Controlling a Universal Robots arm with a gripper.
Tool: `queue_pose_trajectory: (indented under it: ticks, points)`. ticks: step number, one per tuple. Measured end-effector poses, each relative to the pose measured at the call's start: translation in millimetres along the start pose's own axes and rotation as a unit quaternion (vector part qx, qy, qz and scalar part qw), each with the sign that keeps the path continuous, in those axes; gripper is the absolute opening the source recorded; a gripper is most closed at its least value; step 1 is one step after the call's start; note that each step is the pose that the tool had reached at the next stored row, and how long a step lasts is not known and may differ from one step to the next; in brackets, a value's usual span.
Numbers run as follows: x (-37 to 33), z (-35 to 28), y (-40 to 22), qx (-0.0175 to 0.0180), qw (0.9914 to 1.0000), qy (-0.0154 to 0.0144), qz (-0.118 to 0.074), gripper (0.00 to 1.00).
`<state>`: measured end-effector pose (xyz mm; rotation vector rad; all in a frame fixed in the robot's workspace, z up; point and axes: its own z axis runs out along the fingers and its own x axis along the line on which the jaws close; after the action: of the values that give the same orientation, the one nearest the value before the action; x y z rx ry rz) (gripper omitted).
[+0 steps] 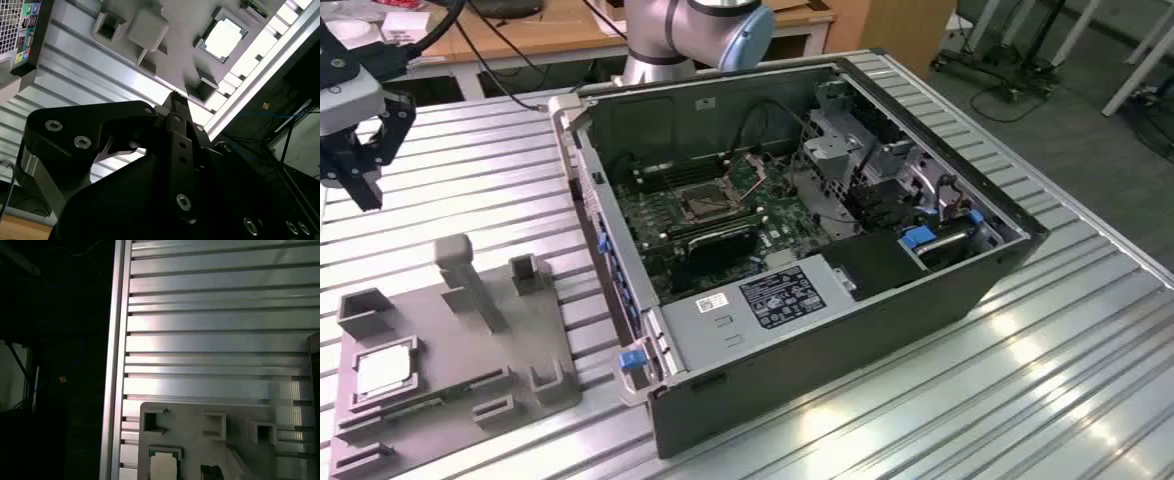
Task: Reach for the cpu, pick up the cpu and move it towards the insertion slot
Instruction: 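Reach for the cpu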
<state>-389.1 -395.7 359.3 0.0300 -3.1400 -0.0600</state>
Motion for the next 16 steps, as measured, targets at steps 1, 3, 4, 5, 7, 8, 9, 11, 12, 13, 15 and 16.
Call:
queue_pose_trajectory:
  ticks: [1, 3, 4, 5, 7, 8, 9, 11, 12, 13, 15, 16]
  points:
    - [0.0, 0.0, 0.0, 0.0000, 1.00000, 0.0000, 0.000, 0.11]
    - [0.0, 0.0, 0.0, 0.0000, 1.00000, 0.0000, 0.000, 0.11]
    - [0.0, 0.0, 0.0, 0.0000, 1.00000, 0.0000, 0.000, 0.11]
    - [0.0, 0.0, 0.0, 0.0000, 1.00000, 0.0000, 0.000, 0.11]
    - [0.0, 0.0, 0.0, 0.0000, 1.00000, 0.0000, 0.000, 0.11]
    - [0.0, 0.0, 0.0, 0.0000, 1.00000, 0.0000, 0.000, 0.11]
    - [0.0, 0.0, 0.0, 0.0000, 1.00000, 0.0000, 0.000, 0.11]
    - [0.5, 0.0, 0.0, 0.0000, 1.00000, 0.0000, 0.000, 0.11]
    - [0.9, 0.1, 0.0, 0.0000, 1.00000, 0.0000, 0.000, 0.11]
    - [1.6, 0.1, 0.0, 0.0000, 1.00000, 0.0000, 0.000, 0.11]
    - [3.4, 0.3, 0.1, 0.0000, 1.00000, 0.0000, 0.000, 0.11]
    - [4.8, 0.4, 0.1, 0.0000, 1.00000, 0.0000, 0.000, 0.11]
